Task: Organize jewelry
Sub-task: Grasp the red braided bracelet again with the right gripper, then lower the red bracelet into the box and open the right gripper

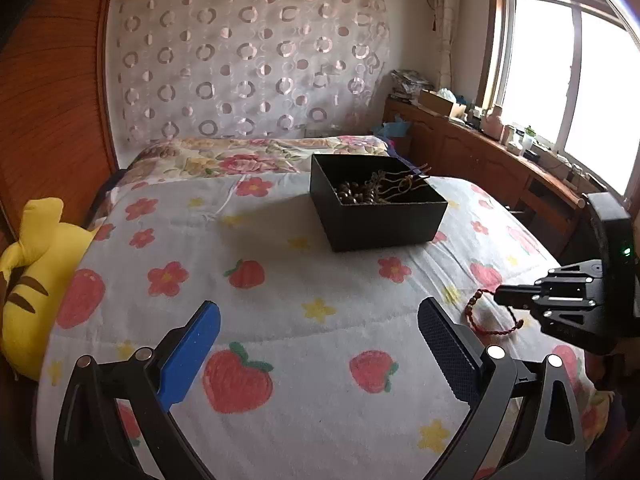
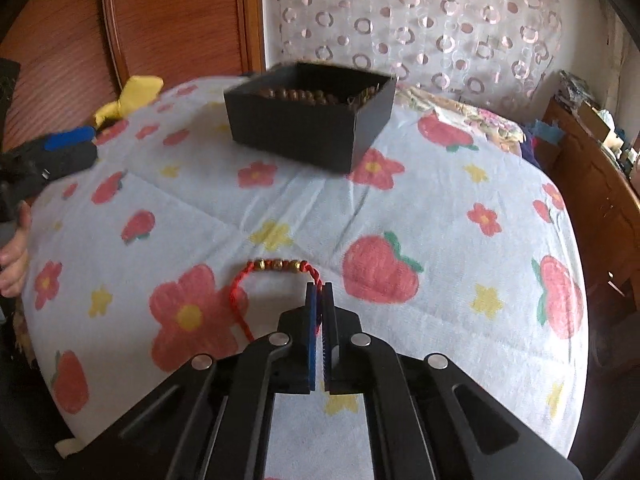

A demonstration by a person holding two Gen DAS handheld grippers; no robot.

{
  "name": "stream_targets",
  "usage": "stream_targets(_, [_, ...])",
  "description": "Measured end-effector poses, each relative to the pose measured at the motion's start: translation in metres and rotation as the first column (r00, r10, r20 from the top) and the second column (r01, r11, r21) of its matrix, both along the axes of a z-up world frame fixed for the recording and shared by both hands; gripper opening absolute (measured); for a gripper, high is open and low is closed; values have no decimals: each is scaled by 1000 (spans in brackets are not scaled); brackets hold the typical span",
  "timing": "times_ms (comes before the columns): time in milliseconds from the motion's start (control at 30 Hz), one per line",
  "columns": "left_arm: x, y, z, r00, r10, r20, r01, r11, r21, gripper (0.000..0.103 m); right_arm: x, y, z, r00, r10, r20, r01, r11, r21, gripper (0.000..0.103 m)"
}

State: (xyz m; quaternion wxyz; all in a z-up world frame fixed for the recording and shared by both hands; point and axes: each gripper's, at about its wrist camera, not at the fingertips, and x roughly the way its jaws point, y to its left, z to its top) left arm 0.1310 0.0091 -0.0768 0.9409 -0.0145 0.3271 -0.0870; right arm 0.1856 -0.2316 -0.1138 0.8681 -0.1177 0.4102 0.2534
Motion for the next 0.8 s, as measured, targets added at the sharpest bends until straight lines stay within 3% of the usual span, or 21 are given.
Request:
stream_targets(400, [22, -2, 11, 1000, 14, 27, -15, 1000, 17, 96, 30, 17, 65, 988, 51, 146, -60, 997, 57, 3])
stream_targets(800, [52, 5, 18, 999, 34, 36, -35, 999, 21, 96, 83, 53, 78, 980, 100, 174, -115, 991, 75, 3])
